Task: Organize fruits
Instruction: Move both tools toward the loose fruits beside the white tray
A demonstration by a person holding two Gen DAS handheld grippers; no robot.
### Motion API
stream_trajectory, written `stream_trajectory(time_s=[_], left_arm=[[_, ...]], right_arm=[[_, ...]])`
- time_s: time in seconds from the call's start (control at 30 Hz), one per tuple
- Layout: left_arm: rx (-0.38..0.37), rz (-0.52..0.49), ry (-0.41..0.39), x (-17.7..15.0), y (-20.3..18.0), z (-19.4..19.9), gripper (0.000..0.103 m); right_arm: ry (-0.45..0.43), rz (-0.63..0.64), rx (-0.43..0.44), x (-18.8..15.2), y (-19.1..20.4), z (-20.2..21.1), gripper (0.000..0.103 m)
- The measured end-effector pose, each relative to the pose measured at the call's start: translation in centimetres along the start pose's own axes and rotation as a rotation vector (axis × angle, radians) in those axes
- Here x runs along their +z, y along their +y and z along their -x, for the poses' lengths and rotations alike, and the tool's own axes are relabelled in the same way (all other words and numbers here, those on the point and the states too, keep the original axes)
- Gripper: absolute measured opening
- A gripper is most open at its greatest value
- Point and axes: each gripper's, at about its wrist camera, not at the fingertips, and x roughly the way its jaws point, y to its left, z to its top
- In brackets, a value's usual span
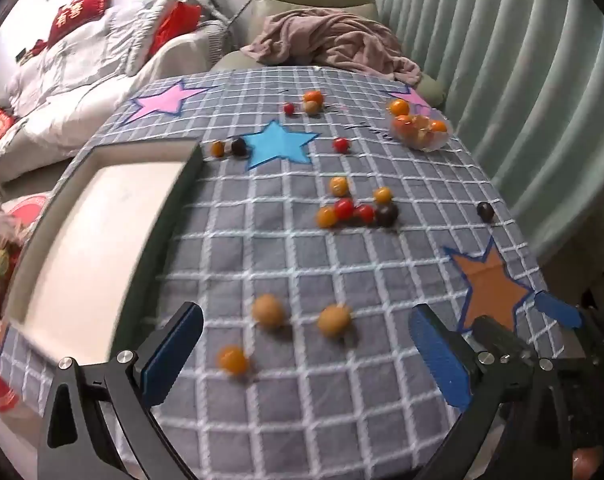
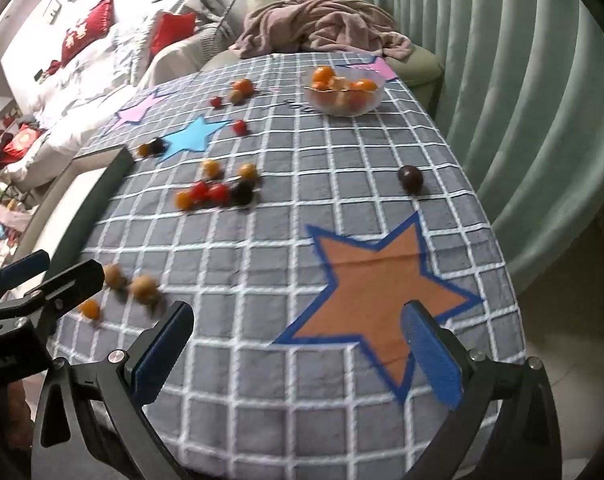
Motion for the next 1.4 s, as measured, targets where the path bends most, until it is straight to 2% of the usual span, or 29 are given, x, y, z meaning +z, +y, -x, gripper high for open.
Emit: stream_trajectory(time_s=[0.1, 0.27, 0.4, 0.53, 0.7, 1.4], left_arm=[[0.048, -0.005, 0.04, -2.1, 1.3, 0.8, 0.103], [0.089, 0.005, 0.076, -4.9, 2.9, 1.6, 0.103], [0.116, -0.024, 0.066, -6.2, 2.9, 2.3, 0.103], [0.106, -0.034, 0.069, -6.3, 2.6, 2.6, 0.103], [0.129, -0.069, 0.082, -6.8, 1.8, 2.5, 0.103], [0.147, -0.052, 0.105, -7.2, 2.1, 2.3, 0.103]], right_arm=[[-0.01, -0.029, 0.04, -0.9, -0.2, -0.1, 0.103], [-0.012, -0.044, 0.036, -1.5, -0.8, 1.2, 0.103], [-0.014, -0.073, 0.04, -2.2, -0.9, 1.9, 0.103], [-0.016, -0.084, 0.041, -2.7, -0.8, 2.2, 0.103], [-0.007, -0.09, 0.041, -3.2, -0.7, 2.3, 0.103], [0.006, -0.087, 0.049, -3.8, -0.2, 2.2, 0.103]])
